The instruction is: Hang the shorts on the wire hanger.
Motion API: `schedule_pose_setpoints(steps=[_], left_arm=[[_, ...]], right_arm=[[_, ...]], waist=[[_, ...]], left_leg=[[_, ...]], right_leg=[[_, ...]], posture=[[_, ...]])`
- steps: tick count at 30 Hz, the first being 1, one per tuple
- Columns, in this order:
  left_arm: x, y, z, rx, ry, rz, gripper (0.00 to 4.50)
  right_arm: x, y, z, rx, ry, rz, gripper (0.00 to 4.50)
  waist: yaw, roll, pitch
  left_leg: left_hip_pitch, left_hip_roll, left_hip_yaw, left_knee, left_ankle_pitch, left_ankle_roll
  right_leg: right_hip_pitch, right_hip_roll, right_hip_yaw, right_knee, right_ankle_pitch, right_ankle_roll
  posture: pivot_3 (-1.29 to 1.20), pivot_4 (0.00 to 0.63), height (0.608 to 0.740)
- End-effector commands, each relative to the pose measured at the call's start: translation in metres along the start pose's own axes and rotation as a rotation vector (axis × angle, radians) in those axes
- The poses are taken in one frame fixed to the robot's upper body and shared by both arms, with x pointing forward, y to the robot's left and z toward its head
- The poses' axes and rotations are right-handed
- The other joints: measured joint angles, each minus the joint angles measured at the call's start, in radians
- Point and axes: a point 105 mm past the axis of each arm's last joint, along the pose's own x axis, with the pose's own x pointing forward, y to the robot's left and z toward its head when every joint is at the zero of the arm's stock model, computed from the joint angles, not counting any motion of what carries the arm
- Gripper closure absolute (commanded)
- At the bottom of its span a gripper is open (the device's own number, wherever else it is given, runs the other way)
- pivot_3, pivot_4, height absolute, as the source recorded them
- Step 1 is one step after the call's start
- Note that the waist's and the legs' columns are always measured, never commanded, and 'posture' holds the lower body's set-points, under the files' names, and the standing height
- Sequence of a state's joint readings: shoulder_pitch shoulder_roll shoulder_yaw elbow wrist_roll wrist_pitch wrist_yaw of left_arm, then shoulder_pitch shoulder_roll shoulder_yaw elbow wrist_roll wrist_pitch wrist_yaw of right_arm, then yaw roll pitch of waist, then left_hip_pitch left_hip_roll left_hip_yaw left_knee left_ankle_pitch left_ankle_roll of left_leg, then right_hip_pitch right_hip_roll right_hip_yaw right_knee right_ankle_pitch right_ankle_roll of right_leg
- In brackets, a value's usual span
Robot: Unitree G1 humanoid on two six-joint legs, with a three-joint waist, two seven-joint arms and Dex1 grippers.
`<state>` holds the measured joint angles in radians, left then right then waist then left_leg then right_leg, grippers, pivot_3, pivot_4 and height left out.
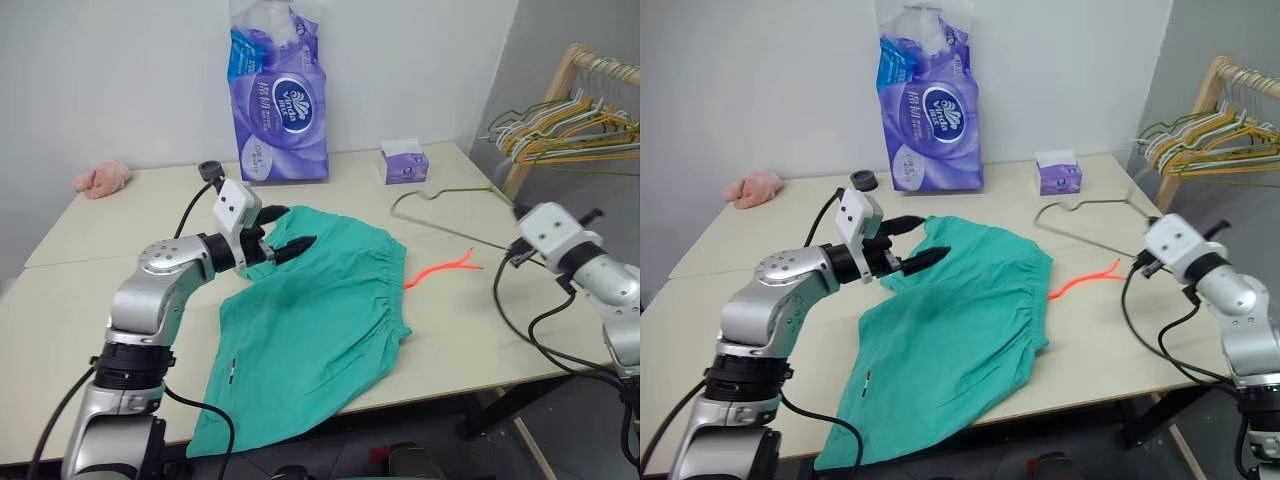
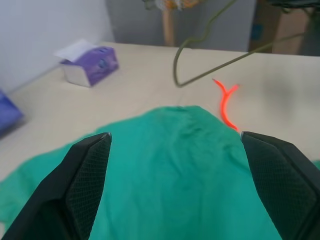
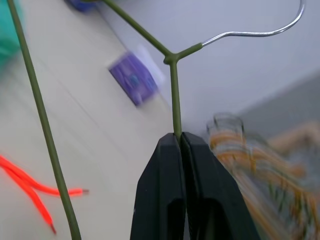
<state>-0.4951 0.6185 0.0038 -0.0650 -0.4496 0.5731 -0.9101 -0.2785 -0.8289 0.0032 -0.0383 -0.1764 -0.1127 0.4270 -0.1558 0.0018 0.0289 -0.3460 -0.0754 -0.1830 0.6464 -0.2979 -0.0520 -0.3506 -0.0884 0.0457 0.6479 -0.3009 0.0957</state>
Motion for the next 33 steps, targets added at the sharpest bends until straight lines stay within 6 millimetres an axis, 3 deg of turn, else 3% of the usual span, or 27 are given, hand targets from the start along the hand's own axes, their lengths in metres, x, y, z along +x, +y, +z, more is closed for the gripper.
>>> schedule_pose_setpoints(steps=[1, 3, 8, 15, 18, 31, 33], left_arm=[[0.003, -0.008, 0.004, -0.004, 0.04, -0.083, 0.14], [0.006, -0.013, -0.003, -0.002, 0.092, -0.13, 0.14], [0.009, -0.024, -0.016, -0.022, 0.149, -0.201, 0.14], [0.004, -0.051, -0.034, -0.045, 0.222, -0.359, 0.14], [0.003, -0.047, -0.035, -0.067, 0.219, -0.34, 0.65], [0.002, -0.049, -0.04, -0.035, 0.228, -0.345, 4.46], [0.003, -0.05, -0.041, -0.027, 0.232, -0.344, 4.46]], right_arm=[[0.009, 0.011, 0.054, -0.145, -0.251, 0.064, 4.5], [0.014, 0.022, 0.077, -0.192, -0.354, 0.109, 4.5], [0.018, 0.03, 0.102, -0.248, -0.487, 0.151, 4.5], [0.019, 0.034, 0.119, -0.278, -0.579, 0.175, 4.5], [0.019, 0.032, 0.121, -0.272, -0.591, 0.168, 4.5], [0.019, 0.033, 0.123, -0.229, -0.595, 0.148, 4.5], [0.02, 0.033, 0.122, -0.234, -0.587, 0.152, 4.5]], waist=[[-0.005, -0.001, 0.0], [-0.009, -0.001, 0.0], [-0.009, -0.001, 0.001], [-0.011, -0.001, 0.001], [-0.01, -0.001, 0.001], [-0.01, -0.001, 0.001], [-0.01, -0.001, 0.001]], left_leg=[[0.0, 0.0, 0.0, 0.0, 0.0, 0.0], [0.0, 0.0, -0.001, 0.0, 0.0, 0.0], [0.0, 0.0, -0.001, 0.0, 0.0, -0.001], [0.0, 0.0, -0.001, -0.001, 0.0, -0.001], [0.0, 0.0, -0.001, 0.0, 0.0, 0.0], [0.0, 0.0, -0.001, 0.0, 0.0, 0.0], [0.0, 0.0, -0.001, 0.0, 0.0, 0.0]], right_leg=[[0.0, 0.0, 0.0, 0.0, 0.0, 0.0], [0.0, 0.0, 0.0, 0.0, 0.0, 0.0], [0.0, 0.0, 0.0, 0.0, 0.0, 0.0], [-0.001, 0.0, 0.0, 0.0, 0.0, -0.001], [-0.001, 0.0, 0.0, 0.0, 0.0, -0.001], [-0.001, 0.0, 0.0, 0.001, 0.0, -0.001], [-0.001, 0.0, 0.0, 0.002, 0.0, -0.001]], posture=[[-0.19, 0.001, 0.74], [-0.19, 0.002, 0.74], [-0.18, 0.003, 0.74], [-0.19, 0.005, 0.74], [-0.19, 0.005, 0.74], [-0.19, 0.002, 0.74], [-0.19, 0.0, 0.74]])
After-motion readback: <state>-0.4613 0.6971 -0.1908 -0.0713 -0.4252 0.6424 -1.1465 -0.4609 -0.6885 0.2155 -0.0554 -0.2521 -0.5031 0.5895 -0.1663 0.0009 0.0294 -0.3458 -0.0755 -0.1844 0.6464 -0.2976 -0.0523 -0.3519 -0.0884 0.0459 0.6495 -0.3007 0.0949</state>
